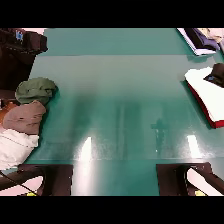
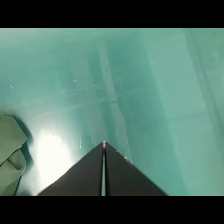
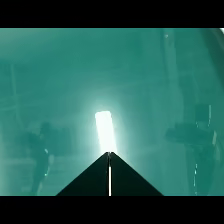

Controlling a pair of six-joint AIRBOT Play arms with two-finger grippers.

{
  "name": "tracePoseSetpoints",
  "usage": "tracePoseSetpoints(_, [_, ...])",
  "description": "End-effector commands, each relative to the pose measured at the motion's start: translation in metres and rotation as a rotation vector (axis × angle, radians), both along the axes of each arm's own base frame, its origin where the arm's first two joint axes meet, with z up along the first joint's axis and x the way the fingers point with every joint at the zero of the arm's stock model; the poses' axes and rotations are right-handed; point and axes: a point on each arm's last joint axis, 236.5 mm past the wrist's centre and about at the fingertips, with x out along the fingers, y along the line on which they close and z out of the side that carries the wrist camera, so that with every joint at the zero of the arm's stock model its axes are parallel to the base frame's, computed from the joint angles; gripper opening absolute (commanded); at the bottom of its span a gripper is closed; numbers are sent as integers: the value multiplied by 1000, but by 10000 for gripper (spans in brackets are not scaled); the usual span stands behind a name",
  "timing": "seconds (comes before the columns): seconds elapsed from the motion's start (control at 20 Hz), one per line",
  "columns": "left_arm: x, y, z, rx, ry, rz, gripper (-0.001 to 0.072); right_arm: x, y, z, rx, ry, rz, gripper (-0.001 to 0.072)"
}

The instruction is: Fold the shirts.

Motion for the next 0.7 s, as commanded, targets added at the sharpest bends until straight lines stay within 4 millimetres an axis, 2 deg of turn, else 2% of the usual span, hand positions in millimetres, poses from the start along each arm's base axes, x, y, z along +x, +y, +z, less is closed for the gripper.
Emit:
tracePoseSetpoints(0.0, [0,0,1,0,-3,1,27,6,30,-13,12,35,84,19])
tracePoseSetpoints(0.15, [0,0,1,0,-3,1,27,9,49,-24,18,65,138,19])
tracePoseSetpoints(0.3, [0,0,1,0,-3,1,28,12,60,-32,22,86,168,19])
tracePoseSetpoints(0.65, [1,0,1,-1,-8,2,27,14,57,-34,24,84,158,19])
